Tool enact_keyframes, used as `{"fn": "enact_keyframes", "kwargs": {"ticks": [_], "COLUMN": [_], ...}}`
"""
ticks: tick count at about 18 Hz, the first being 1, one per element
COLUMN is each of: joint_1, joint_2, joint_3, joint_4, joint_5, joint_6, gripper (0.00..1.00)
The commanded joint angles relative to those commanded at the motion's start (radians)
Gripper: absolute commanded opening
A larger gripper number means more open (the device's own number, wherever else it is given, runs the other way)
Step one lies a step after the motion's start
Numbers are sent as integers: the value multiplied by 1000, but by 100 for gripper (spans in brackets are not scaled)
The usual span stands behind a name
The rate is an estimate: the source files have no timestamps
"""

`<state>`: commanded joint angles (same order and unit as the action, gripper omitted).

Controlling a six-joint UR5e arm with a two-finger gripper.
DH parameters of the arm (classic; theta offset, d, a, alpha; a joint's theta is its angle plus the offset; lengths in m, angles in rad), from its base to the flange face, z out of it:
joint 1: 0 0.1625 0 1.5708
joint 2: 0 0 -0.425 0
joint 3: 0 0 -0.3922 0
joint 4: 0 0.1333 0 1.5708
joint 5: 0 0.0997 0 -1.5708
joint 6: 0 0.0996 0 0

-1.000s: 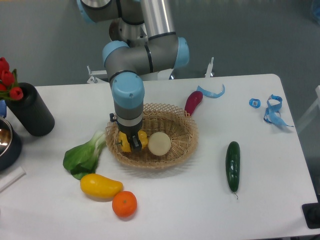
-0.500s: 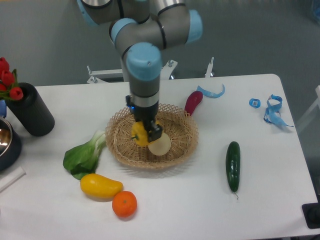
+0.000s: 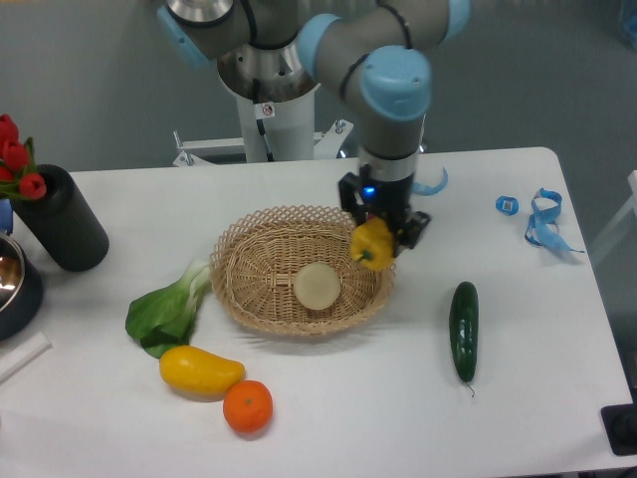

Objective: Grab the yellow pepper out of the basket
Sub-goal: 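Lift the held yellow pepper up out of the basket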

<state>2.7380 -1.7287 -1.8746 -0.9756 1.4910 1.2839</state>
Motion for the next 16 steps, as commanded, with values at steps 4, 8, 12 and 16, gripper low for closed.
{"fn": "enact_keyframes", "kwargs": {"ticks": [4,8,12,16], "joint_1": [19,15,15,17], "joint_2": [-61,-98,-95,-95], "joint_3": [66,115,147,153], "joint_4": [-2,-2,-17,-18], "joint_5": [9,9,8,8], "joint_6": [15,14,15,15], "gripper": [19,20,21,21]}}
